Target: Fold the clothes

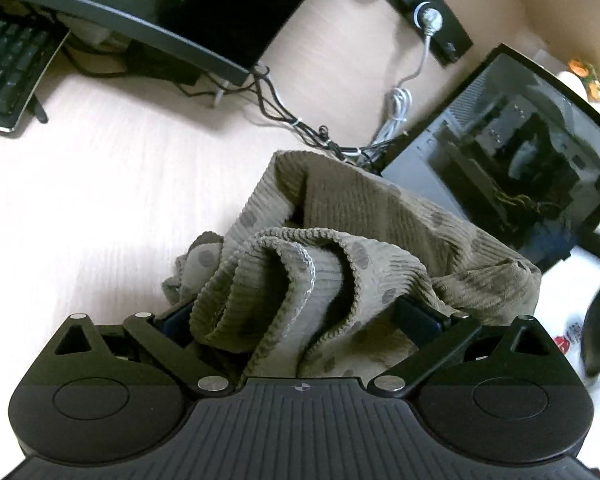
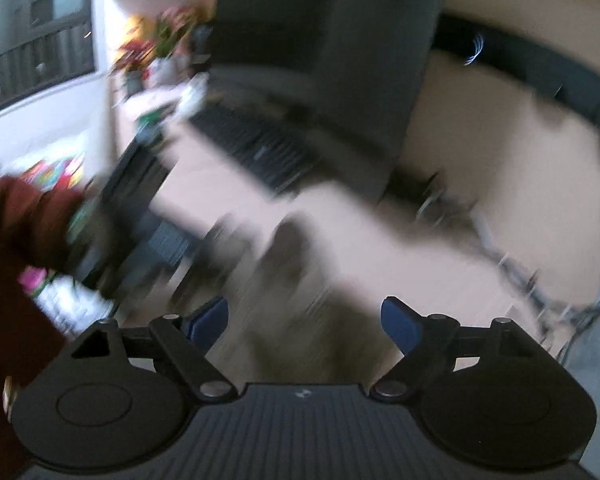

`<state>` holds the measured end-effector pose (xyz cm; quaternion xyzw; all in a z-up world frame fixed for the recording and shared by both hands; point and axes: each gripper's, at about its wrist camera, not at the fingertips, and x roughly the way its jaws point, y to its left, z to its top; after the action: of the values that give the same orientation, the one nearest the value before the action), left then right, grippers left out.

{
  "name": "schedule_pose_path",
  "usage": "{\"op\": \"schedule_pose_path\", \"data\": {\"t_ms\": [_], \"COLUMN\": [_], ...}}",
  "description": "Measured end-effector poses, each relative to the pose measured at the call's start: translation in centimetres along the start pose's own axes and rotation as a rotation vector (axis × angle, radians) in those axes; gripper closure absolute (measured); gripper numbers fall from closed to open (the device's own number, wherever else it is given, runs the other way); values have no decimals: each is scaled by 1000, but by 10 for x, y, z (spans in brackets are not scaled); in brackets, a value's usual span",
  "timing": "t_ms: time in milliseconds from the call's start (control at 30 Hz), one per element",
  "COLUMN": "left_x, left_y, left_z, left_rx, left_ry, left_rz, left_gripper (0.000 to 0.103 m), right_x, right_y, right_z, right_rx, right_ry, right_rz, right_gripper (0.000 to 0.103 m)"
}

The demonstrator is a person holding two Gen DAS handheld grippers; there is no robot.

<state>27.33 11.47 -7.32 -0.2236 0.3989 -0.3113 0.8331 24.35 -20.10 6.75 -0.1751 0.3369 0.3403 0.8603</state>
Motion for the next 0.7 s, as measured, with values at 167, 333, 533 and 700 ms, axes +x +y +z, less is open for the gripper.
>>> {"op": "schedule_pose_path", "data": {"t_ms": [167,333,533,700], "left_x": [4,4,16,-6], "left_y": [8,3,-7,-22], "left_z": [0,3,-8,-29], "left_rx": [-88,-49,-61,-122], "left_ry": [5,-65,-18,-39], "left_rz": [-122,-139,-245,-359], "left_gripper": [0,0,10,27], "right_x": [31,40,30,39], "right_y": [5,-29,-31,-64], "right_z": [-28,-24,-31,-20], "right_rx": [49,258,269,347], "right_ry": [-31,-105,-34,-22], "right_rz": [-64,52,195,249], "right_gripper": [19,55,64,63]}}
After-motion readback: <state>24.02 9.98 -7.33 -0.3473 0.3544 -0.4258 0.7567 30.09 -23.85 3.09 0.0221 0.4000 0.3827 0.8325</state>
